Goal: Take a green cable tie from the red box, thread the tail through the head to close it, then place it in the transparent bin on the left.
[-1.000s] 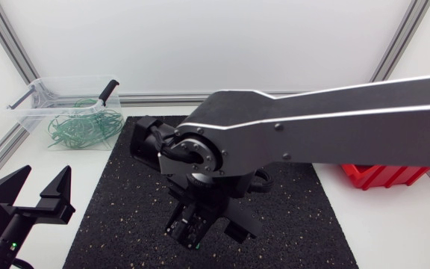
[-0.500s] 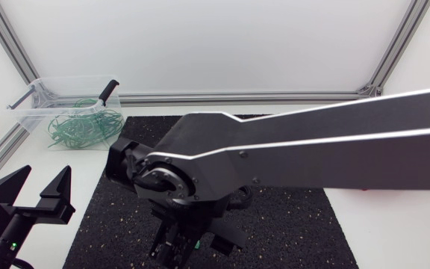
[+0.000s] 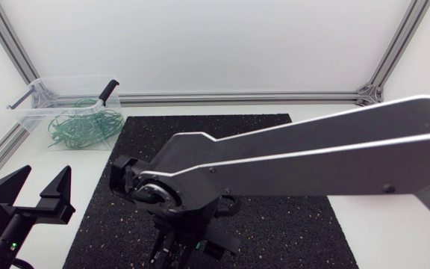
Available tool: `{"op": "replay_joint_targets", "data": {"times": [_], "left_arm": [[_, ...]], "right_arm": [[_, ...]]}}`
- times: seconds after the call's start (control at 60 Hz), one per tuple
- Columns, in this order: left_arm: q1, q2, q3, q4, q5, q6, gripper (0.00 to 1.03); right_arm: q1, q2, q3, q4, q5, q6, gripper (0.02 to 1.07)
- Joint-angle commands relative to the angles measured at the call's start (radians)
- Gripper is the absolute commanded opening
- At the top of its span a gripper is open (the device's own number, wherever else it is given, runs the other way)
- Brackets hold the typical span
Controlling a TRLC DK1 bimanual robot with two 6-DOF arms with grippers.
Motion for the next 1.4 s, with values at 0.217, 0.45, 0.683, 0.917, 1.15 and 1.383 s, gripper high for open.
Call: {"op": "replay_joint_targets", "data": {"times": [0.217, 0.45, 0.683, 0.917, 1.15, 1.383], "left_arm": [[0.003, -0.003, -0.038, -0.027, 0.005, -0.019, 0.99], [0.003, -0.003, -0.038, -0.027, 0.005, -0.019, 0.99], [0.001, -0.003, -0.038, -0.027, 0.005, -0.017, 0.99], [0.001, -0.003, -0.038, -0.027, 0.005, -0.017, 0.99], [0.000, -0.003, -0.038, -0.027, 0.005, -0.017, 0.99], [0.000, -0.003, -0.038, -0.027, 0.005, -0.017, 0.99]], "right_arm": [[-0.005, 0.049, -0.004, 0.002, -0.031, -0.023, 0.58], [-0.010, 0.060, -0.025, 0.046, -0.045, -0.023, 0.55], [-0.013, 0.060, -0.036, 0.059, -0.043, -0.026, 0.46], [-0.025, 0.063, -0.056, 0.071, -0.042, -0.028, 0.44], [-0.030, 0.055, -0.083, 0.099, -0.049, -0.028, 0.40], [-0.030, 0.050, -0.091, 0.102, -0.051, -0.028, 0.22]]}}
